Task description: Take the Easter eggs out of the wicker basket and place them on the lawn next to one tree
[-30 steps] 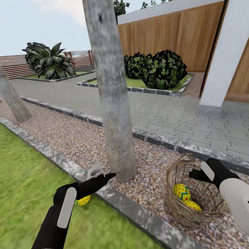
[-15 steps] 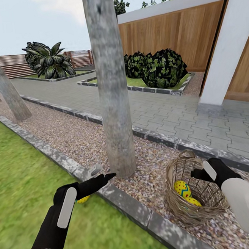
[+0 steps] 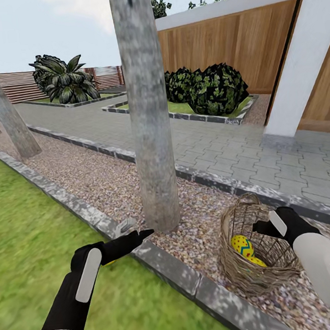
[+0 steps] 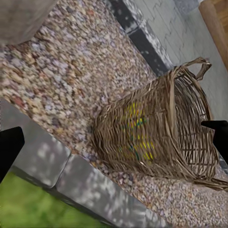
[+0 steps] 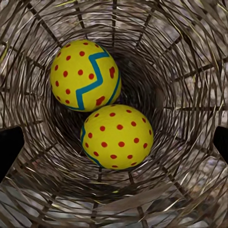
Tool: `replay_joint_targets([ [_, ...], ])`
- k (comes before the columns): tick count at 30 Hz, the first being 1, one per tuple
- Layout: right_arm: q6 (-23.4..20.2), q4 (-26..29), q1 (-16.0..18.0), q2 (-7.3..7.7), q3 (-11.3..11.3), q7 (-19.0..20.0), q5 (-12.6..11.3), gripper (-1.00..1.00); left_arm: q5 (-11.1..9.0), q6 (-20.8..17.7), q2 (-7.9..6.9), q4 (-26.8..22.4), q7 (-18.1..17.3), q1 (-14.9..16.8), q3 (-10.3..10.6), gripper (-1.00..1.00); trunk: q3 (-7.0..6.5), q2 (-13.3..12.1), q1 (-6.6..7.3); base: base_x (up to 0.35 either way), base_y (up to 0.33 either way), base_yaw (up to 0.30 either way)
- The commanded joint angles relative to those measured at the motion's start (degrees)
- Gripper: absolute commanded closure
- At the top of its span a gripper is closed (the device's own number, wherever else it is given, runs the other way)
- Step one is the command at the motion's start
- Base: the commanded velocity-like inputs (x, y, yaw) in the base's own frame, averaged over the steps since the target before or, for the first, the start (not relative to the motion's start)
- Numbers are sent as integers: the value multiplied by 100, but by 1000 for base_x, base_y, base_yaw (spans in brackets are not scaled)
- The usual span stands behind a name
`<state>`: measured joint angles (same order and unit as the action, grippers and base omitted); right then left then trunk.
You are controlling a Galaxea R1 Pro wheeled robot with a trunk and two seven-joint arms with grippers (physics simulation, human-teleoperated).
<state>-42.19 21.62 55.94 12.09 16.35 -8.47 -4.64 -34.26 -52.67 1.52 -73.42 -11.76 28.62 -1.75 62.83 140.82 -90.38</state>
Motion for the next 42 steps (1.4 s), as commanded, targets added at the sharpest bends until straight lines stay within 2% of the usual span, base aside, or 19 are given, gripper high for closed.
replay_joint_targets([
  [1, -17, 0, 12, -2, 17, -40, -48, -100, 33, -33, 6, 0, -46, 4, -18, -100, 23, 44, -21, 0, 0, 0],
  [6, -18, -42, 101, 3, 17, -41, -46, -100, 33, -33, 6, 2, -46, 4, -19, -100, 114, 242, -130, 0, 0, 0],
  [12, -21, -108, 230, 12, 17, -35, 74, -100, 33, -33, 6, 3, -46, 4, -12, -100, 246, 250, -145, 0, 0, 0],
  [15, -18, -208, 262, 118, 17, -29, 95, -100, 33, -33, 6, 3, -46, 4, -10, -100, 313, 254, -153, 0, 0, 0],
  [18, -18, -236, 273, 150, 17, -25, 100, -100, 33, -33, 6, 5, -46, 4, -10, -100, 379, 258, -161, 0, 0, 0],
  [42, -18, -189, 279, 153, 17, -6, 105, -100, 33, -25, 6, 12, -46, 4, -10, -100, 911, 290, -223, 0, 0, 0],
])
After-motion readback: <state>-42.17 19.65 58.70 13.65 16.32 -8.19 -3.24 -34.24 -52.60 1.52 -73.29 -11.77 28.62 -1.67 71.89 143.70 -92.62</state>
